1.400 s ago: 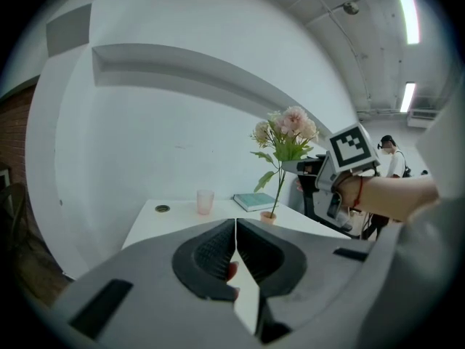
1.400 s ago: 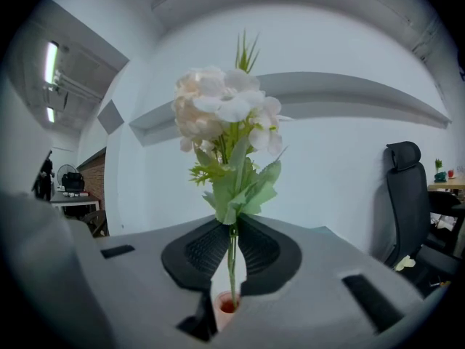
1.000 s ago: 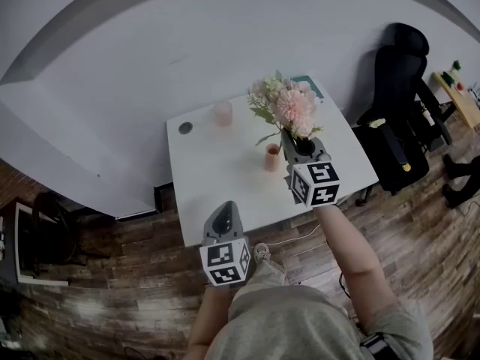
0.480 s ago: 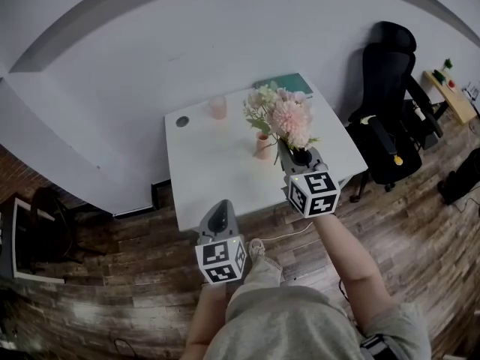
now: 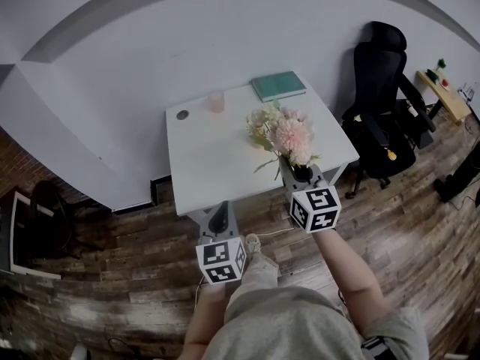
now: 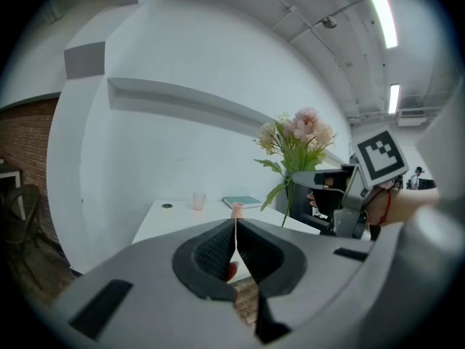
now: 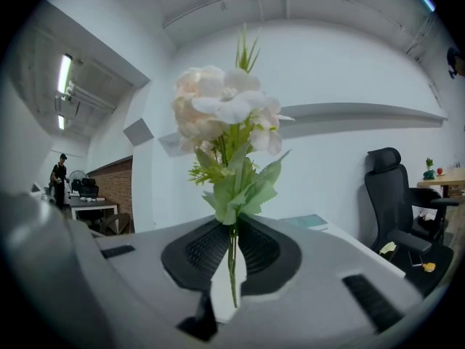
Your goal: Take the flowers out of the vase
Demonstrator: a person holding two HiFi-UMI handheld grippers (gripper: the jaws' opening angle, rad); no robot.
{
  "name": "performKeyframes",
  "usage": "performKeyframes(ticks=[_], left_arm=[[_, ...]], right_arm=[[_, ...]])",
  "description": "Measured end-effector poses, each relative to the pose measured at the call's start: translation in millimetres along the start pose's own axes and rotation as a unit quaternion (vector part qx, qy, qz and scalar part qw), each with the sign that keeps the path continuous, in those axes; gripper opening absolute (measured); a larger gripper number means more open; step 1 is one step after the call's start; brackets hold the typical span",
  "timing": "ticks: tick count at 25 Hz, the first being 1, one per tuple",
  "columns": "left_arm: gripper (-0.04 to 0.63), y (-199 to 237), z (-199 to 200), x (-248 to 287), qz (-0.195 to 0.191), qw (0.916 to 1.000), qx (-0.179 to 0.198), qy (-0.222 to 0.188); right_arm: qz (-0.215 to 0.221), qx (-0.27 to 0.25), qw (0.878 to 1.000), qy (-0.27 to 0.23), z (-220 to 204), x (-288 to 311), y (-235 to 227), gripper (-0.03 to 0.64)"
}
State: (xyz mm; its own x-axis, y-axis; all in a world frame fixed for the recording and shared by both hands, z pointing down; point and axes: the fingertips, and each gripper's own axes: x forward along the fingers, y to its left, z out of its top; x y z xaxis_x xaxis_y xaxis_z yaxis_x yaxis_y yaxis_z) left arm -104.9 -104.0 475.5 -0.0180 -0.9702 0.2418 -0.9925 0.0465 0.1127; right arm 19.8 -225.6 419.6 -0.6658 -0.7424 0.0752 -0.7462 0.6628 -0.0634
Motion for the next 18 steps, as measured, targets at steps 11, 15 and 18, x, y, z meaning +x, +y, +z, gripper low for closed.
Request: performKeyframes(ticks=[11,15,18], left_arm=[[0.008,-12.8,-14.2,-50.0,0.008,1.0000,-0.001,0.006],[0.008,-13.1,-17.7,-62.8,0.011,0.9999,-0.002,0.009],[0.008,-13.2,-17.4,-64.9,0.012,0.9999,-0.003,0.011]], right_arm=[[0.006,0.018,1.000,0.021,-27.9,-69.1,25.7,0.035],[0.010,0.011,1.000,0.024,-33.5,-85.8,38.6,0.035],[0.015,0.008,1.000,0.027,-34.4,-93.5,44.9,0.035]])
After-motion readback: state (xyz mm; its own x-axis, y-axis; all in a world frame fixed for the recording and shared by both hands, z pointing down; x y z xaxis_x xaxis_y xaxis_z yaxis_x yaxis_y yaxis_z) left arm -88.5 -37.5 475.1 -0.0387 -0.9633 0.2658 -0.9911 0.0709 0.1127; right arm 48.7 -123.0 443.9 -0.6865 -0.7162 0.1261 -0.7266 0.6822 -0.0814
